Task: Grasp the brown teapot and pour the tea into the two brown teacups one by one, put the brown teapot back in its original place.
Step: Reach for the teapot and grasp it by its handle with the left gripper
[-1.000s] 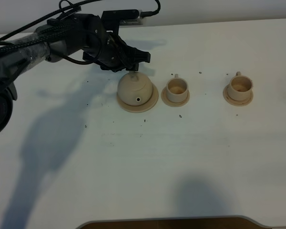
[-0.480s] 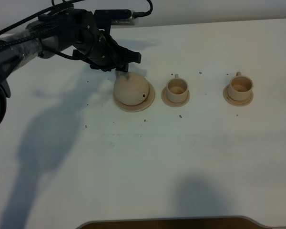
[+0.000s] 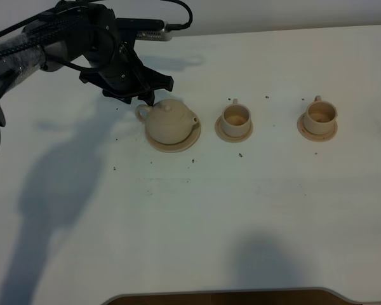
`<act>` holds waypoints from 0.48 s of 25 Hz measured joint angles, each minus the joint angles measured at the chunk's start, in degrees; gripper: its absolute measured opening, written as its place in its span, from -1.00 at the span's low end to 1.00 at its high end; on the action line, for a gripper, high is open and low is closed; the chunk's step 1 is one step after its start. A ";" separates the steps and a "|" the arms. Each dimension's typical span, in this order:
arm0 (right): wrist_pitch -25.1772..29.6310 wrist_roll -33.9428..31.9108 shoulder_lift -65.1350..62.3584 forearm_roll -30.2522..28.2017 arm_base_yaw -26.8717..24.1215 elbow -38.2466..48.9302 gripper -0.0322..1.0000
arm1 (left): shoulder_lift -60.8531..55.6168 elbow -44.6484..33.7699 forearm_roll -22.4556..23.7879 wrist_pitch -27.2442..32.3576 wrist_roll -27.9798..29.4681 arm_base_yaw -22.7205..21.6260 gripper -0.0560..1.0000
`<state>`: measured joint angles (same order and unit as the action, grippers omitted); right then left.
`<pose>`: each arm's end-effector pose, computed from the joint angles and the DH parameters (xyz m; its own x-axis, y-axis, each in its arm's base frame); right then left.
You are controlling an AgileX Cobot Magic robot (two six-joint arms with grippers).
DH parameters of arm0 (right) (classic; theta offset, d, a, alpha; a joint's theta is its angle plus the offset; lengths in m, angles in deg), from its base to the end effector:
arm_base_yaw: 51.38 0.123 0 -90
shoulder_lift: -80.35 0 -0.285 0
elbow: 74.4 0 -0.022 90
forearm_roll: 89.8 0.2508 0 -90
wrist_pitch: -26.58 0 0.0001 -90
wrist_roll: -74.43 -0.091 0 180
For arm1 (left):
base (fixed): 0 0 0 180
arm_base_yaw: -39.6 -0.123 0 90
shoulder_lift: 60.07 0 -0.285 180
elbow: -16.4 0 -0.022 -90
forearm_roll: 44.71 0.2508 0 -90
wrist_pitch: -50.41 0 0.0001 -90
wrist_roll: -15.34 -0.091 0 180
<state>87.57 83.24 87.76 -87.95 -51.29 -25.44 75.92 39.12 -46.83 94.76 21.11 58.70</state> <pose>-0.0052 0.0026 0.2751 -0.4513 -0.1383 -0.8816 -0.0896 0.9899 -0.1094 0.4515 -0.1588 0.1580 -0.9093 0.1807 -0.3750 0.2229 0.9722 -0.0720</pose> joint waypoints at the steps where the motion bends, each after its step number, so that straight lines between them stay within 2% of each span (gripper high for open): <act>1: 0.00 0.00 0.00 0.00 0.00 0.00 -0.49 | -0.05 0.08 0.07 0.71 0.00 -0.09 -0.06; 12: 0.00 0.00 0.00 0.00 0.00 0.00 -0.49 | -0.23 0.71 0.91 12.56 -1.12 -0.39 -0.07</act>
<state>87.57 83.24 87.76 -87.95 -51.29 -25.44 75.70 39.83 -45.92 107.32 19.99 58.31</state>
